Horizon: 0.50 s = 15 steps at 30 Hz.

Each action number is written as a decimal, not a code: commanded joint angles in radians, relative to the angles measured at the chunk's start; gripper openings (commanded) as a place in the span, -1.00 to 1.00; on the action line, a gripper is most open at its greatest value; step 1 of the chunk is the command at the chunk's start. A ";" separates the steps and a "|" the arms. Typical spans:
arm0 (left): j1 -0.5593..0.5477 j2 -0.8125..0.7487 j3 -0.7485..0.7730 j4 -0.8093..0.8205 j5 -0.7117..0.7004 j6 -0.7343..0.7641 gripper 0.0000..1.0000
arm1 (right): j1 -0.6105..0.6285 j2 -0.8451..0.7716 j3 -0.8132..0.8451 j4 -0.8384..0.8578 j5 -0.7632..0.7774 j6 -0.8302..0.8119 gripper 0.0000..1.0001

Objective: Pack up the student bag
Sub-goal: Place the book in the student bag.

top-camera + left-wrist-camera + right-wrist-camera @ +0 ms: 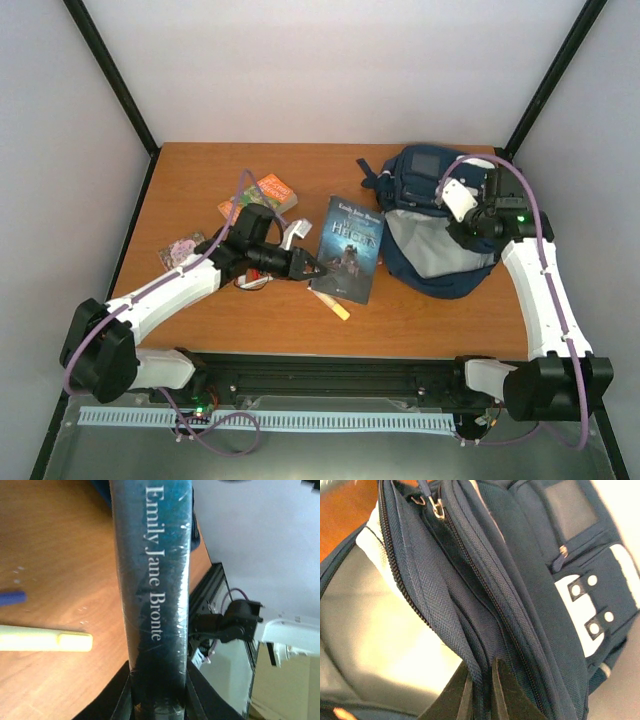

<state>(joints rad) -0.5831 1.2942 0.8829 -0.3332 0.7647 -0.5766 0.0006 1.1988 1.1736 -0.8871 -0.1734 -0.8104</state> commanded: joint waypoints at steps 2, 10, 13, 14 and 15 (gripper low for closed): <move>-0.108 -0.011 0.091 0.120 0.139 0.034 -0.98 | 0.013 0.008 0.137 0.035 -0.066 0.104 -0.94; -0.236 0.055 0.132 0.138 0.168 0.040 -0.98 | 0.045 0.036 0.172 0.044 -0.080 0.144 -0.95; -0.251 0.087 0.135 0.207 0.171 -0.004 -0.98 | 0.065 0.031 0.151 0.036 -0.092 0.145 -0.94; -0.251 0.103 0.141 0.227 0.172 -0.012 -0.98 | 0.072 0.027 0.148 0.034 -0.095 0.148 -0.94; -0.250 0.123 0.152 0.237 0.168 -0.014 -0.98 | 0.078 0.020 0.146 0.028 -0.100 0.149 -0.94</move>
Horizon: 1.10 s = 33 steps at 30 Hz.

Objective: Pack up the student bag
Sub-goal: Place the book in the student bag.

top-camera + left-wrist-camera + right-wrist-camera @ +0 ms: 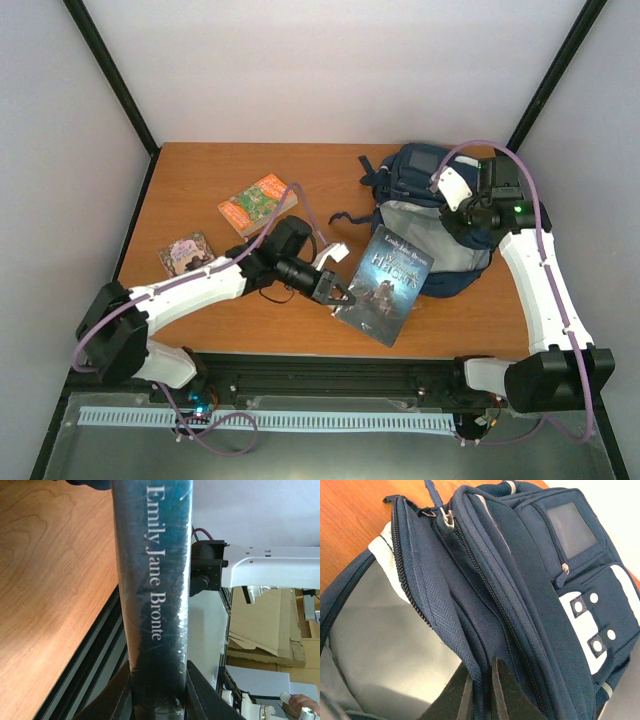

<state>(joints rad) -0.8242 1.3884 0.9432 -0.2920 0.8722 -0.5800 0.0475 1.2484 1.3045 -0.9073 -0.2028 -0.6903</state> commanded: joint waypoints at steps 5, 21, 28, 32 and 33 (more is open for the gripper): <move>-0.010 0.182 0.198 0.215 0.035 -0.028 -0.98 | 0.056 -0.071 0.034 0.012 -0.111 0.023 -0.95; 0.005 0.614 0.385 0.417 0.011 -0.204 -0.98 | 0.063 -0.154 0.091 -0.046 -0.165 0.037 -0.94; 0.044 0.661 0.257 0.571 -0.018 -0.272 -0.98 | 0.063 -0.148 0.101 -0.042 -0.172 0.035 -0.94; 0.045 0.638 0.265 0.624 -0.006 -0.269 -0.99 | 0.064 -0.125 0.077 -0.044 -0.220 0.037 -0.94; 0.045 0.630 0.277 0.617 -0.007 -0.261 -0.98 | 0.063 -0.121 0.072 -0.044 -0.233 0.037 -0.94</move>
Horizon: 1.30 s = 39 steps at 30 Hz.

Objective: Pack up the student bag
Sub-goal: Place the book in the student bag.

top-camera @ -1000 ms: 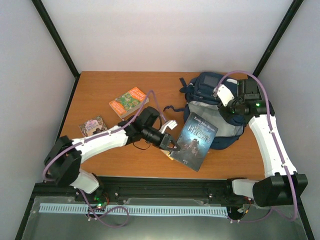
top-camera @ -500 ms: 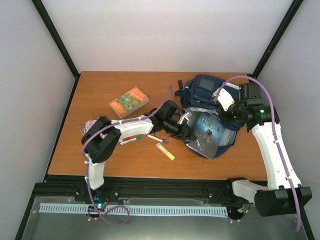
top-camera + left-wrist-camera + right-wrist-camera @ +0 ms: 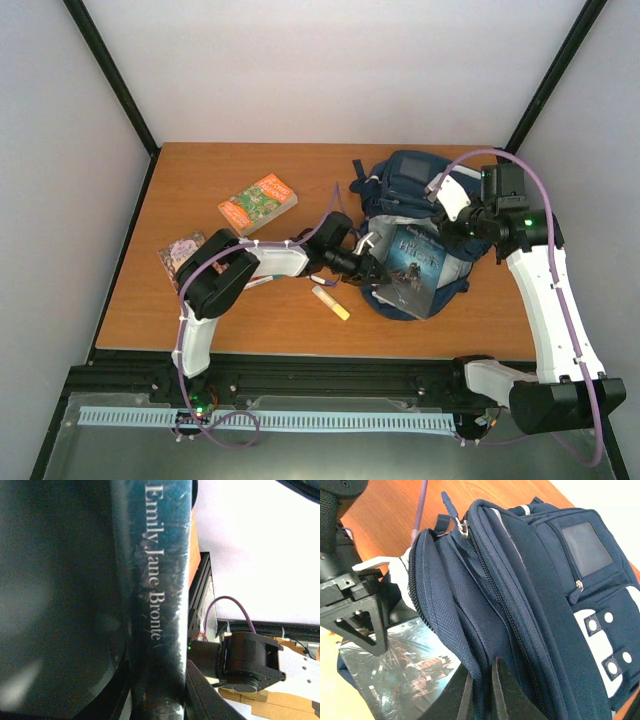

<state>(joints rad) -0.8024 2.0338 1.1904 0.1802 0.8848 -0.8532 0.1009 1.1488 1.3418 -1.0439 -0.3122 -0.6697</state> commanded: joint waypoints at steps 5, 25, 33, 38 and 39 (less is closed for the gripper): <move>0.026 -0.014 0.113 0.120 -0.006 0.024 -0.98 | 0.022 -0.013 0.019 0.089 -0.168 0.022 -0.94; 0.078 0.257 0.481 0.052 -0.048 -0.109 -0.98 | 0.055 0.012 -0.012 0.062 -0.148 -0.054 -0.95; 0.078 0.211 0.398 0.092 0.021 -0.071 -0.98 | 0.060 0.036 -0.039 0.123 -0.138 -0.049 -0.95; 0.077 0.140 0.274 0.176 0.100 -0.045 -0.98 | 0.102 0.073 -0.031 0.101 -0.202 -0.123 -0.94; 0.076 0.131 0.261 0.180 0.117 -0.039 -0.98 | 0.115 0.081 -0.030 0.087 -0.223 -0.143 -0.94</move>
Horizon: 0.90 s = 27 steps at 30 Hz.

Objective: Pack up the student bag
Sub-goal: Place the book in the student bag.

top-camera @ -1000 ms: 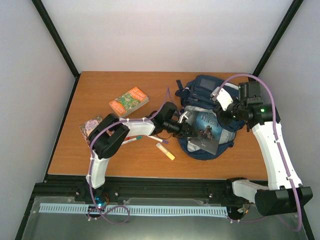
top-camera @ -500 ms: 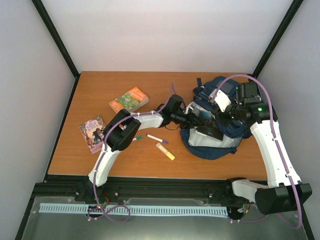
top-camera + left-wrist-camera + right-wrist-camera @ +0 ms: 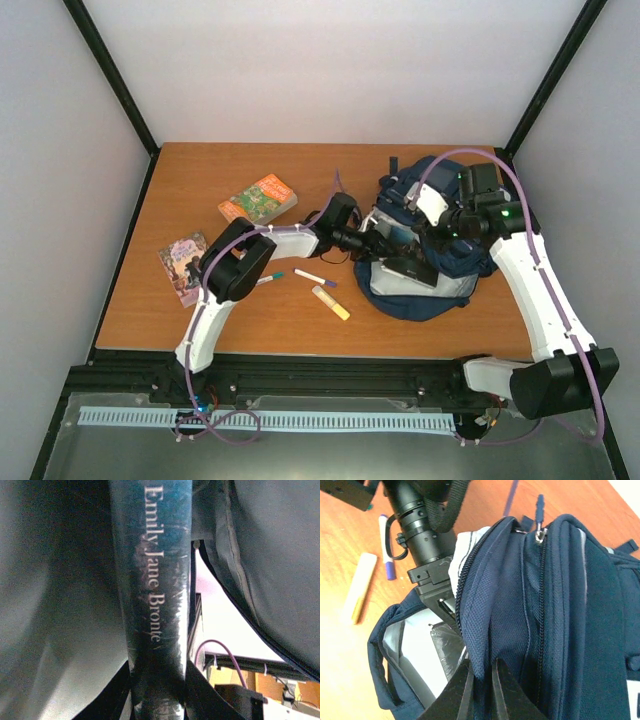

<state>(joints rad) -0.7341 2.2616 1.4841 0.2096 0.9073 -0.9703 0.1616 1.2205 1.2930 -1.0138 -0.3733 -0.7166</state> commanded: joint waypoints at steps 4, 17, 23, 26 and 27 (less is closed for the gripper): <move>-0.001 -0.105 -0.028 0.068 0.110 0.140 -0.98 | 0.117 0.043 0.042 -0.019 -0.224 -0.167 -0.94; 0.001 -0.131 -0.024 -0.078 -0.013 0.203 -0.23 | 0.126 -0.002 0.005 -0.056 -0.087 -0.236 -0.94; 0.001 -0.242 -0.105 -0.084 -0.104 0.221 0.08 | 0.095 -0.009 -0.039 0.005 -0.001 -0.206 -0.94; 0.001 -0.312 -0.151 -0.101 -0.184 0.238 0.25 | 0.060 -0.012 -0.052 0.046 0.015 -0.181 -0.94; 0.000 -0.331 -0.170 -0.100 -0.209 0.244 0.26 | 0.048 -0.012 -0.057 0.063 0.019 -0.170 -0.95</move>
<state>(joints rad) -0.7372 2.0613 1.3361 0.0563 0.7971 -0.7879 0.2470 1.2343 1.2488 -1.0573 -0.3717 -0.8978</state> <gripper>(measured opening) 0.617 0.065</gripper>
